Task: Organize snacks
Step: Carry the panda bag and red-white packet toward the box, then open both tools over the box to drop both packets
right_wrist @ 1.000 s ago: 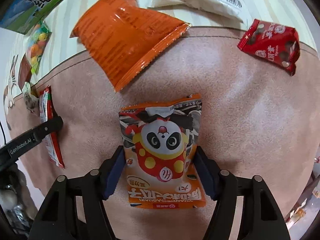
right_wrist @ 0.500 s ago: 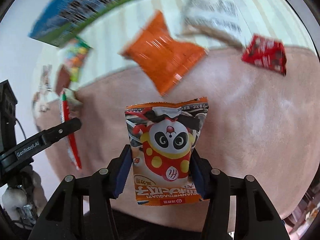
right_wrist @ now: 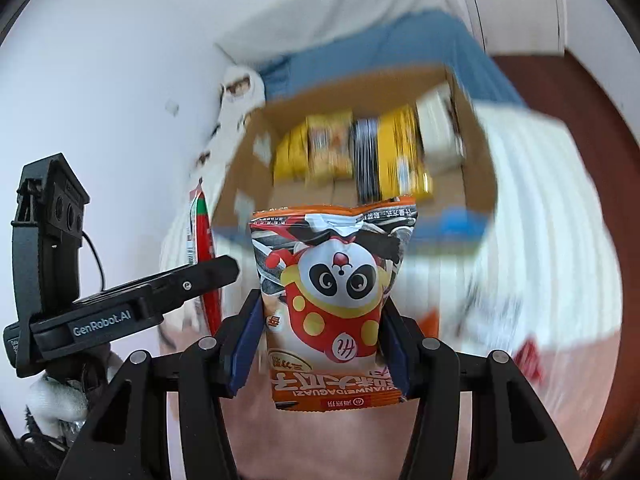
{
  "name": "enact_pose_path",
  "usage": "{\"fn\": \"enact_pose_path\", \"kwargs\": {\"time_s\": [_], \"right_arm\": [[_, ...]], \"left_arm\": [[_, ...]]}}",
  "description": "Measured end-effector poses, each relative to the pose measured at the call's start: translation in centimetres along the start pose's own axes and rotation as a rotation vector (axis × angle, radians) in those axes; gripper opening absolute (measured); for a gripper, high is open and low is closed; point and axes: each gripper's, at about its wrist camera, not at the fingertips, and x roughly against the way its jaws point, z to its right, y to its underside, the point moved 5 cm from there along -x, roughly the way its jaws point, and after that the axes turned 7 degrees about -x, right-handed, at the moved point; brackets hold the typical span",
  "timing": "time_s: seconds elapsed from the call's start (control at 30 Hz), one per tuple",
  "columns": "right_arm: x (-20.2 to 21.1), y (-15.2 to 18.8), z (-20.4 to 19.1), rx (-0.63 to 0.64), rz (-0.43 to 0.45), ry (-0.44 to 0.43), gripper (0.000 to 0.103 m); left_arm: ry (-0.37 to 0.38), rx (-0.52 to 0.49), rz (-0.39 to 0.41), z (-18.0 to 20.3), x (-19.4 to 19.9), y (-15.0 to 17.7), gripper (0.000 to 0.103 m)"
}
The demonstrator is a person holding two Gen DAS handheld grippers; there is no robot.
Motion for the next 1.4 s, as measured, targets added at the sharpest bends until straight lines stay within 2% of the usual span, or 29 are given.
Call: {"fn": "enact_pose_path", "kwargs": {"time_s": [0.1,0.27,0.4,0.53,0.57,0.6,0.63,0.67,0.7,0.73,0.77,0.83,1.07,1.27,1.4], "right_arm": [[-0.4,-4.2,-0.5,0.032,0.054,0.061,0.057],[-3.0,-8.8,1.6,0.031,0.051,0.164,0.057],[-6.4,-11.1,4.4,-0.003,0.013,0.241,0.057],[-9.9,-11.6,7.1,-0.049,-0.045,0.271,0.058],[-10.8,-11.5,7.7,-0.060,-0.066,0.283,0.065],[-12.0,-11.5,8.3,-0.078,-0.100,0.290,0.085],[-12.9,-11.4,8.9,-0.092,-0.127,0.301,0.095],[-13.7,-11.3,9.5,-0.103,-0.147,0.314,0.097],[-14.3,-11.3,9.6,-0.104,-0.152,0.311,0.097],[-14.5,-11.2,9.7,-0.098,-0.152,0.325,0.097],[-14.7,-11.1,9.5,-0.094,-0.152,0.312,0.098],[-15.2,-10.9,9.3,-0.097,-0.167,0.309,0.098],[-15.5,-10.9,8.9,-0.092,-0.166,0.332,0.099],[-13.6,-11.0,7.9,-0.058,-0.114,0.349,0.100],[-12.0,-10.6,7.3,-0.033,-0.065,0.365,0.100]], "left_arm": [[-0.047,-0.006,-0.013,-2.3,-0.6,-3.7,0.048],[-0.131,-0.014,-0.073,-5.8,-4.1,-7.8,0.048],[-0.176,-0.019,-0.139,-8.0,-8.5,-8.5,0.049],[-0.192,-0.013,-0.202,-9.6,-12.8,-8.5,0.049],[-0.192,-0.008,-0.217,-9.9,-13.5,-8.4,0.050],[-0.203,0.003,-0.233,-10.4,-14.3,-8.2,0.051],[-0.214,0.017,-0.247,-10.9,-15.0,-7.9,0.062],[-0.214,0.030,-0.264,-11.2,-15.5,-7.7,0.074],[-0.209,0.044,-0.271,-11.6,-16.0,-7.5,0.076],[-0.214,0.045,-0.271,-11.7,-16.3,-7.3,0.077],[-0.220,0.036,-0.274,-11.8,-16.7,-7.2,0.085],[-0.212,0.024,-0.270,-11.6,-17.2,-7.1,0.092],[-0.185,0.027,-0.230,-11.0,-16.8,-7.0,0.093],[-0.179,0.021,-0.167,-10.1,-14.7,-6.5,0.093],[-0.208,-0.001,-0.105,-9.2,-12.8,-5.9,0.093]]}}
